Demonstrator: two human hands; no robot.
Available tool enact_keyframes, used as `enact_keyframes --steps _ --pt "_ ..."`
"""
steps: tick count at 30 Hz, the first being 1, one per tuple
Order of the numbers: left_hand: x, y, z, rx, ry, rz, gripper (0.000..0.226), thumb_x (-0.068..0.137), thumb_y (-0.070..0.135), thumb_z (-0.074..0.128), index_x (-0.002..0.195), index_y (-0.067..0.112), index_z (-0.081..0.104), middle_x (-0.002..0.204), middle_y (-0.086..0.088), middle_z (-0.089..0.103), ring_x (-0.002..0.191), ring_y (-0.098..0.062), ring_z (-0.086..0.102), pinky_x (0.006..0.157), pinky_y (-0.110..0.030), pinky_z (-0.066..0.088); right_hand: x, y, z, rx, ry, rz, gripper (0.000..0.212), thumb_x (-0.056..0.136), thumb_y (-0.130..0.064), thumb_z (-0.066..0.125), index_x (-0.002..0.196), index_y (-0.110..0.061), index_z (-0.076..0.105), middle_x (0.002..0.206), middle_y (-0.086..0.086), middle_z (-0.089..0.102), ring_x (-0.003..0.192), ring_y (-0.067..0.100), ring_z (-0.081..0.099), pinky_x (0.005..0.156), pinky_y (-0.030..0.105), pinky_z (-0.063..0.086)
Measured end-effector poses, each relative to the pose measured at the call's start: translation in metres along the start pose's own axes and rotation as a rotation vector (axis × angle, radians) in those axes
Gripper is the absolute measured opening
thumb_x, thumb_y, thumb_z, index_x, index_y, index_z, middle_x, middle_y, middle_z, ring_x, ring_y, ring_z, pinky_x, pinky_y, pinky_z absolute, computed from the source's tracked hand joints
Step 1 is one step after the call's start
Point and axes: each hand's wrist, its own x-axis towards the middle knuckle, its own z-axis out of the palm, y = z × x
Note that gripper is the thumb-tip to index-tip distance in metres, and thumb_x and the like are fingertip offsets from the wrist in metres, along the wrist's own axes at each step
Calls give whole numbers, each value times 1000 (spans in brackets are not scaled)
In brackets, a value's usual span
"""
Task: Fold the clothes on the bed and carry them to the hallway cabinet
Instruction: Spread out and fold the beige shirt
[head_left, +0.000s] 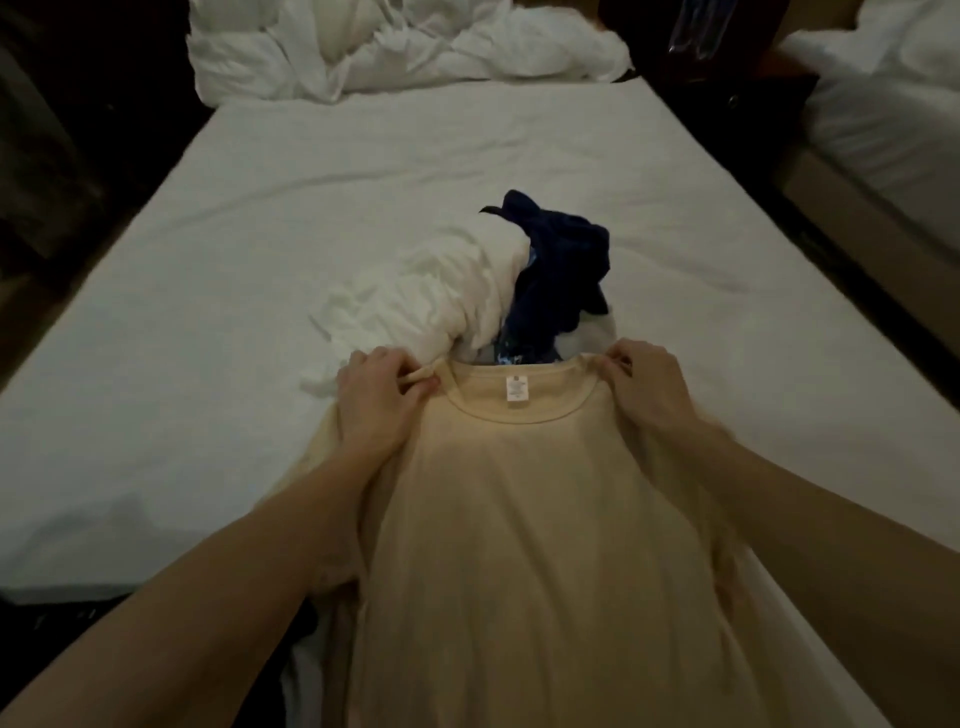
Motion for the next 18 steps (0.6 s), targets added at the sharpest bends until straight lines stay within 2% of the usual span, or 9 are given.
enact_keyframes --steps 2,5,9,11,14,16,18 --pt "-3 -2 1 6 14 25 21 82 44 71 85 26 61 90 6 62 92 -22 50 81 -37 31 -4 7 7 -51 -1 7 23 96 -37 57 93 -16 67 95 9 66 91 32 59 78 45 49" --pt "-10 -1 -11 -48 -31 14 30 83 44 70 101 24 57 100 6 57 100 -18 49 90 -36 32 -13 3 2 -100 1 29 26 95 -41 57 107 -18 64 106 9 64 100 31 56 83 44 48" --pt "-35 -2 -43 -59 -89 -137 47 88 36 65 121 6 50 120 -15 50 112 -35 51 97 -46 42 -37 6 -31 -126 -89 176 48 100 -46 42 135 -14 50 131 14 56 118 35 51 97 45 42" --pt "-53 -6 -61 132 -169 -264 59 91 45 58 131 4 44 129 -19 45 120 -40 45 104 -48 38 -58 13 -52 -174 -137 307 47 101 -41 33 131 -9 49 132 17 53 119 37 49 96 45 41" --pt "-80 -14 -93 402 -403 -478 68 92 59 48 136 8 43 137 -15 43 129 -36 40 107 -47 32 -89 21 -81 -220 -221 490 41 93 -31 40 124 -6 49 131 17 46 121 37 43 98 49 39" --pt "-95 -18 -111 483 -475 -533 60 90 60 48 127 13 51 134 -12 49 125 -33 45 103 -44 35 -107 26 -96 -195 -283 553 33 88 -26 50 114 -5 50 125 18 48 115 37 47 93 45 43" --pt "-102 -18 -123 446 -445 -535 39 90 49 52 109 14 56 124 -12 57 115 -32 54 93 -39 41 -120 35 -103 -122 -295 549 19 81 -21 60 89 -5 53 103 19 58 92 33 57 74 36 48"
